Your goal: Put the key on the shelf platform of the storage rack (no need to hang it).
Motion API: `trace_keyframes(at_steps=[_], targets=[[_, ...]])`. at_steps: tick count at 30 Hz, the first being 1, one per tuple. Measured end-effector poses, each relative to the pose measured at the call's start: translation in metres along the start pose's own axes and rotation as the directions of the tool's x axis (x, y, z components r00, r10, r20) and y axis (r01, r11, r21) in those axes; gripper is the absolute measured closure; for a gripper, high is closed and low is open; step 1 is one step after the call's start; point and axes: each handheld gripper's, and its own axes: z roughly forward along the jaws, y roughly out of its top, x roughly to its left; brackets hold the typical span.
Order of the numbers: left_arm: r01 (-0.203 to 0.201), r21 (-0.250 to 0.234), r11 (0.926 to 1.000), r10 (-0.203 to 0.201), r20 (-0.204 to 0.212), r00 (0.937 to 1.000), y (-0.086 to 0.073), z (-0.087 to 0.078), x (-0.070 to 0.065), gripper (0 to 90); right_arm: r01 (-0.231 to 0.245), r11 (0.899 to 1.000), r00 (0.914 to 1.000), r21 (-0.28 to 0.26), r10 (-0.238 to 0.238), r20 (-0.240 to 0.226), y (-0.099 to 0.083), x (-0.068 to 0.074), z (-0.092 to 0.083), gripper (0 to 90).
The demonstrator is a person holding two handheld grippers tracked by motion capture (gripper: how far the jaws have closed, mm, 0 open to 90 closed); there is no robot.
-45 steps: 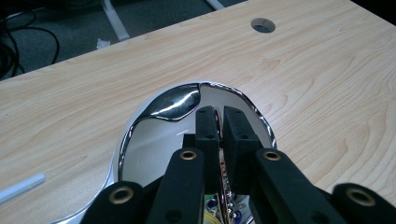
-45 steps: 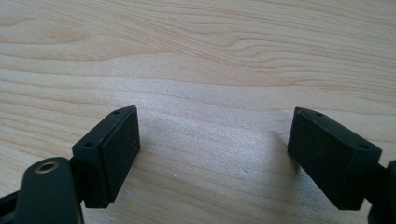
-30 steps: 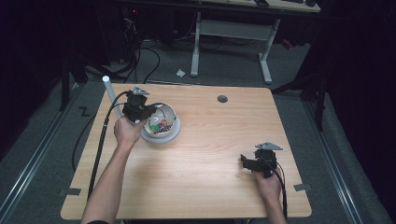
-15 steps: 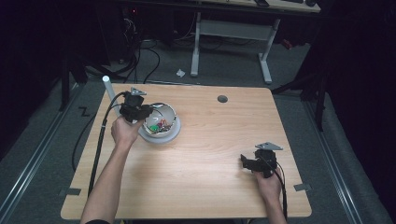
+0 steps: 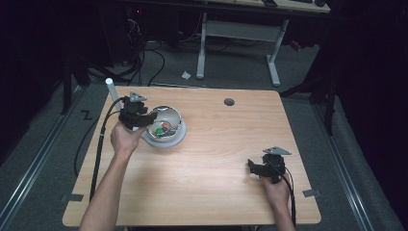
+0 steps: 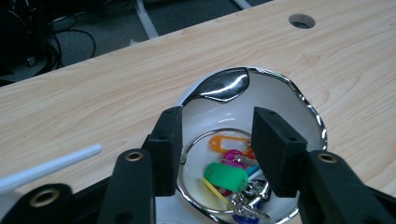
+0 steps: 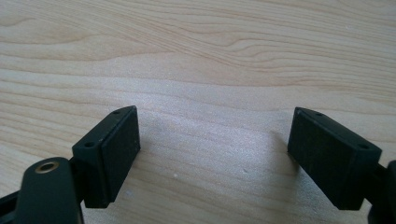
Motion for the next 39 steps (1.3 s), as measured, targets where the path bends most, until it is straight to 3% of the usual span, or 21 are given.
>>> trace_keyframes(at_steps=[4, 13, 21, 30, 39], targets=[[-0.007, -0.002, 1.0, 0.007, 0.002, 1.0, -0.002, -0.01, -0.002, 49.2, 0.0, 1.0, 1.0, 0.0, 0.0, 0.0, 0.0, 0.0, 0.0, 17.0], [0.082, -0.07, 0.9941, -0.079, 0.05, 0.9956, -0.019, -0.03, 0.002, 44.2, 0.0, 1.0, 1.0, 0.0, 0.0, 0.0, 0.0, 0.0, 0.0, 17.0], [0.11, -0.083, 0.9904, -0.106, 0.052, 0.993, -0.028, -0.044, 0.004, 43.1, 0.001, 1.0, 1.0, -0.001, -0.001, 0.001, 0.0, 0.0, 0.0, 17.0], [0.076, -0.104, 0.9916, -0.076, 0.01, 0.9971, -0.036, -0.057, -0.002, 42.8, 0.001, 1.0, 1.0, -0.001, -0.001, 0.001, 0.0, 0.0, 0.0, 17.0], [0.064, -0.122, 0.9904, -0.065, 0.001, 0.9979, -0.043, -0.067, -0.007, 38.2, 0.001, 1.0, 1.0, -0.001, -0.001, 0.001, 0.0, 0.0, 0.0, 17.0]])
